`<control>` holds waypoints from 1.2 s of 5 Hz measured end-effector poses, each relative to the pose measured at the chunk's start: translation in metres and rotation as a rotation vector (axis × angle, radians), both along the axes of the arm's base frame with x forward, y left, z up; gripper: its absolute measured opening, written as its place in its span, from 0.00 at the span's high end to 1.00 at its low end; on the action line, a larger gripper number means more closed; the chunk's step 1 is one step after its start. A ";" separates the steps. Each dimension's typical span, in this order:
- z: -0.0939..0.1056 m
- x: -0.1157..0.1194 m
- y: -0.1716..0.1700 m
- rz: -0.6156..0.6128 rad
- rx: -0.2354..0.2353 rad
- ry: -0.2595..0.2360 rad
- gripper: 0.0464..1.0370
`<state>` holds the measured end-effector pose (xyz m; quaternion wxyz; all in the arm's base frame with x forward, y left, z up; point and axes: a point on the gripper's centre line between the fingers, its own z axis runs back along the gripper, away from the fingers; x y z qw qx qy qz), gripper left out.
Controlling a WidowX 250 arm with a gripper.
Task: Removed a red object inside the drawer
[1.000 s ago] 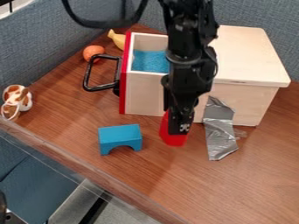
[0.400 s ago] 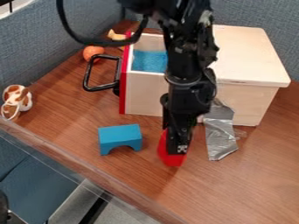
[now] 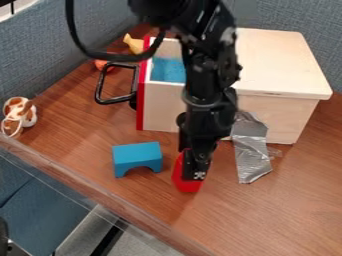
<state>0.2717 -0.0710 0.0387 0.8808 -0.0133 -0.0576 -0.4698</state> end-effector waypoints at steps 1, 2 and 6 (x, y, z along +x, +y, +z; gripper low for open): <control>-0.005 0.003 0.005 0.011 0.008 -0.005 0.31; -0.006 0.008 0.007 0.014 0.011 -0.010 0.27; 0.070 0.002 0.025 0.082 -0.049 -0.127 0.04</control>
